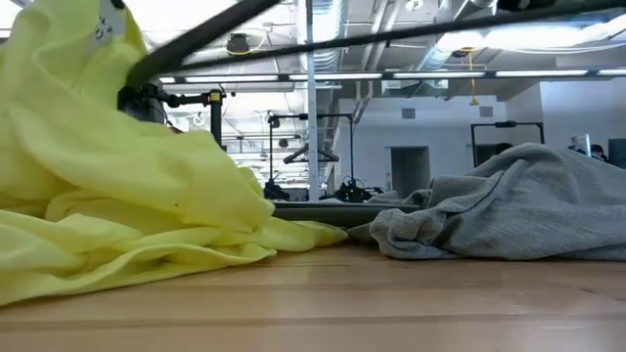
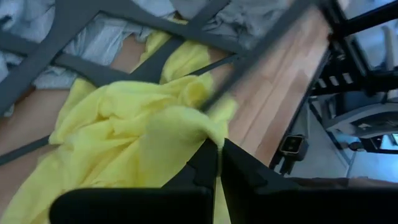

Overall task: Hang clothes
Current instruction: Hang the yellow shirt on the rack

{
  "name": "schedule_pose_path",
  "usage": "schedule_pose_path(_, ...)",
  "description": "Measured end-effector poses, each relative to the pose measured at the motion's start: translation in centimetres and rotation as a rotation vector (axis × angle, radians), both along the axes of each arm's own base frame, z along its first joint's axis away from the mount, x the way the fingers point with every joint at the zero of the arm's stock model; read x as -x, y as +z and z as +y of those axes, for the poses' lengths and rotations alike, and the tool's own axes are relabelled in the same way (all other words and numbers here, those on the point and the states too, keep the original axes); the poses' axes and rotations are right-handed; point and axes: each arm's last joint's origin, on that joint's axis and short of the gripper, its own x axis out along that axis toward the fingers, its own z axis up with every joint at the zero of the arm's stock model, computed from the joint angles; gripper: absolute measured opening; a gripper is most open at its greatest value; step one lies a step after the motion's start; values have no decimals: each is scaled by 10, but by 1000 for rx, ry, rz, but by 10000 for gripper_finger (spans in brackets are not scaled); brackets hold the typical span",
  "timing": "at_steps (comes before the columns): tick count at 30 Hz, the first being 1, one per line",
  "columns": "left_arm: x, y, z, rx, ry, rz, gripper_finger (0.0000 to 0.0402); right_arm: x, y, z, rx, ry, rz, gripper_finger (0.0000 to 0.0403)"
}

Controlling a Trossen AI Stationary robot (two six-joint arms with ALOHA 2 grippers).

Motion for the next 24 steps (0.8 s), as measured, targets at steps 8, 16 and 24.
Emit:
schedule_pose_path(8,1,1,1,-15,4,14,0,-12,-9,13,3,28,17,28)
schedule_pose_path(16,-1,1,1,-34,27,2,0,-25,-10,20,-32,14,-48,28)
schedule_pose_path(24,-6,5,-1,-25,8,-61,0,-48,-37,26,64,19,40,28)
